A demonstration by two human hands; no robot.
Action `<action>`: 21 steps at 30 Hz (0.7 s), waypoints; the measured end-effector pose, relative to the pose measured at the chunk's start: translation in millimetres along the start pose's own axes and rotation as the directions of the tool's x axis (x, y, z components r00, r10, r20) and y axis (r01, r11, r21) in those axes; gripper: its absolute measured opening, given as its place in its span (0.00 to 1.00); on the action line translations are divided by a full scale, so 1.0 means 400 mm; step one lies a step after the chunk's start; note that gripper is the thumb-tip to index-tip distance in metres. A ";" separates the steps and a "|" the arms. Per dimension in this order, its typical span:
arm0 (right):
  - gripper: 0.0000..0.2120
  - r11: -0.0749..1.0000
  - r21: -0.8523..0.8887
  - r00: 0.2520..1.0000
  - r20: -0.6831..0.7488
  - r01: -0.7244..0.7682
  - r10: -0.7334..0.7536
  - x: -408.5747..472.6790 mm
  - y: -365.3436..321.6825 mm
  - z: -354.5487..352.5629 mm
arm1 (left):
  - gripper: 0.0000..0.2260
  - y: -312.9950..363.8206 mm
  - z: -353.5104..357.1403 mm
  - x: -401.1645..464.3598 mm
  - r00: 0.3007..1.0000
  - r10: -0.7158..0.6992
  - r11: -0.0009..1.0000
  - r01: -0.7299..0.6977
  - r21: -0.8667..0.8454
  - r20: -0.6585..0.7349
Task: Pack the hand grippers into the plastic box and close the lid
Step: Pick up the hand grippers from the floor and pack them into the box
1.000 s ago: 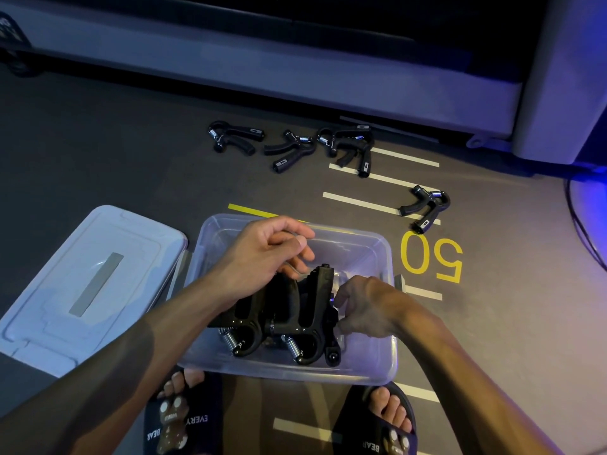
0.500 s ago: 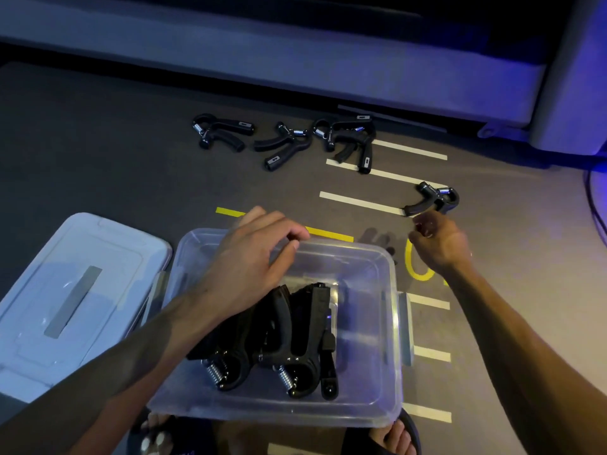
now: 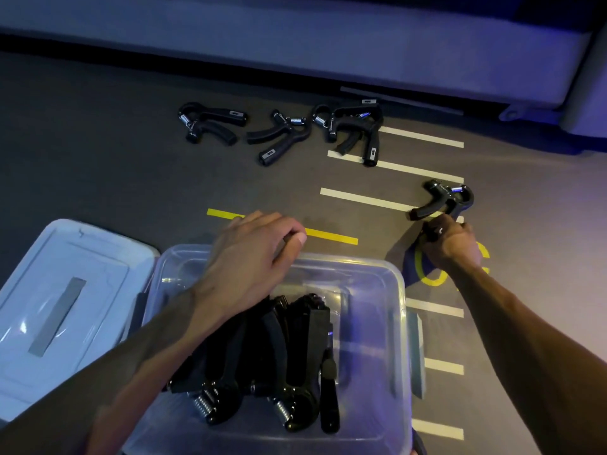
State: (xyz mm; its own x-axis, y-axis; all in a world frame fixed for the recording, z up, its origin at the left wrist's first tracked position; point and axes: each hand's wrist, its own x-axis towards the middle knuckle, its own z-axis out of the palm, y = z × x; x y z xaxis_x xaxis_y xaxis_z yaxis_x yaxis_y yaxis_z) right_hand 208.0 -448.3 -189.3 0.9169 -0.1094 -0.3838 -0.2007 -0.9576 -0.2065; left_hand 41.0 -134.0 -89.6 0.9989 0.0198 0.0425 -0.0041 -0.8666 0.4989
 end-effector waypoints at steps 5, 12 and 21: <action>0.11 0.976 0.151 0.967 -0.224 0.156 -0.120 -0.085 -0.025 -0.005 | 0.08 0.006 -0.007 -0.016 1.000 -0.004 0.999 0.003 -0.035 -0.022; 0.17 0.898 0.300 0.901 -0.388 0.321 -0.192 -0.249 -0.080 -0.189 | 0.12 0.038 -0.043 -0.081 1.000 0.025 1.000 -0.025 -0.006 0.007; 0.11 0.813 0.126 0.754 -0.477 0.568 -0.452 -0.609 -0.160 -0.428 | 0.12 0.080 -0.071 -0.174 0.998 0.058 0.998 -0.059 -0.008 -0.035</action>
State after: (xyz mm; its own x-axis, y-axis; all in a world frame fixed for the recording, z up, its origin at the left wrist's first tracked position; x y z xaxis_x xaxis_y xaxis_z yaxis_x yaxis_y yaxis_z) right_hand 56.4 -405.9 71.6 0.9463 0.2238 0.2331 0.3140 -0.8074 -0.4995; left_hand -30.0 -148.9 -52.2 0.9947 -0.0134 0.1017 -0.0630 -0.8621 0.5027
